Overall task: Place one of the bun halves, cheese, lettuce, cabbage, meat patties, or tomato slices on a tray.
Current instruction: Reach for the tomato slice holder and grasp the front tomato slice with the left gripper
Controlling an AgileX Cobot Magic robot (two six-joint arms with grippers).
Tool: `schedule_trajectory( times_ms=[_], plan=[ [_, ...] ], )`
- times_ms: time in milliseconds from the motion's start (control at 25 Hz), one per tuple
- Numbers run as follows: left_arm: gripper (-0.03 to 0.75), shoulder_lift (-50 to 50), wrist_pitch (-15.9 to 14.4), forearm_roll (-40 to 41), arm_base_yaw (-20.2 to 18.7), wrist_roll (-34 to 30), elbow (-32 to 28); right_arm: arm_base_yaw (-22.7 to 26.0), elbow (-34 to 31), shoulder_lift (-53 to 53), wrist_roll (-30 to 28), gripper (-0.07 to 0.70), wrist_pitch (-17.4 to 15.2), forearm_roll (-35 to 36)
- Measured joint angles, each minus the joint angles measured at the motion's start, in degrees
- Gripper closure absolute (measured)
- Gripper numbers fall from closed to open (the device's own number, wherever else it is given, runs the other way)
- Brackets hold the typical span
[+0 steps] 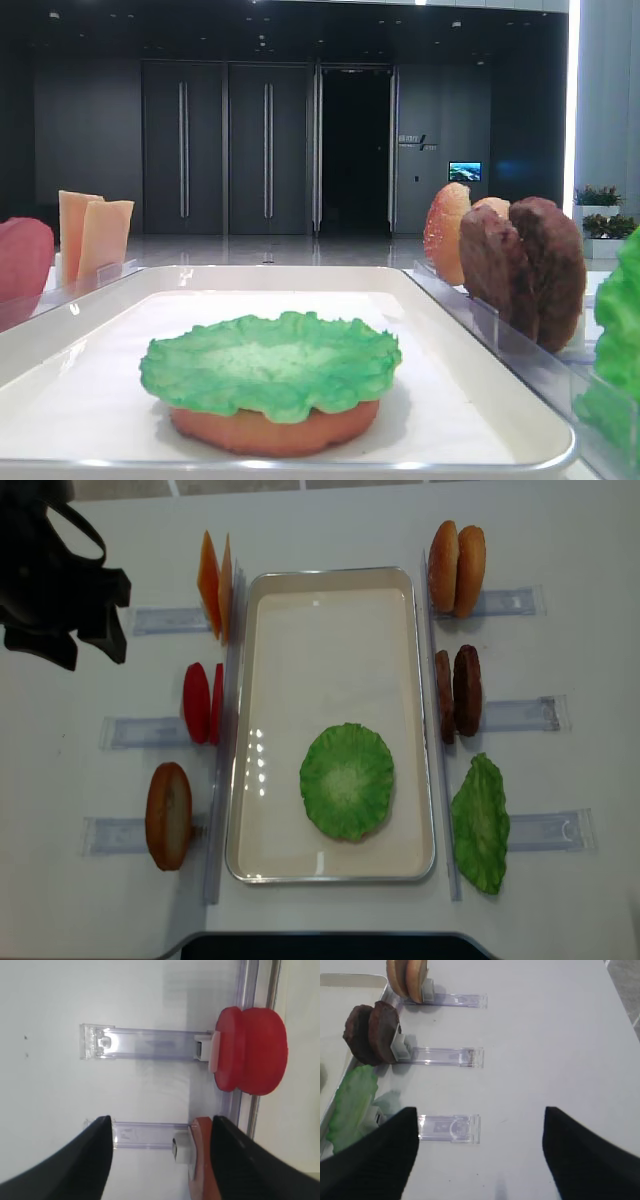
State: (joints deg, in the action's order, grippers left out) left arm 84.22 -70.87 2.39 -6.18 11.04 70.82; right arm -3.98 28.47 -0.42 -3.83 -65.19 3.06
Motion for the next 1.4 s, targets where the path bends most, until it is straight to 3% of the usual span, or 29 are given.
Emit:
schedule_trajectory(
  times_ms=[560,1080,1400],
  plan=[
    [0.244,3.7,0.2,1.9,-0.3,0.2,1.1,0.0,0.0,0.0,0.0,0.108,0.0,0.0],
    [0.243,7.7,0.4,3.3,-11.0,8.0,1.2,0.0,0.0,0.0,0.0,0.108,0.0,0.0],
    [0.243,9.5,4.6,3.3,-15.8,13.0,1.4,0.0,0.0,0.0,0.0,0.108,0.0,0.0]
  ],
)
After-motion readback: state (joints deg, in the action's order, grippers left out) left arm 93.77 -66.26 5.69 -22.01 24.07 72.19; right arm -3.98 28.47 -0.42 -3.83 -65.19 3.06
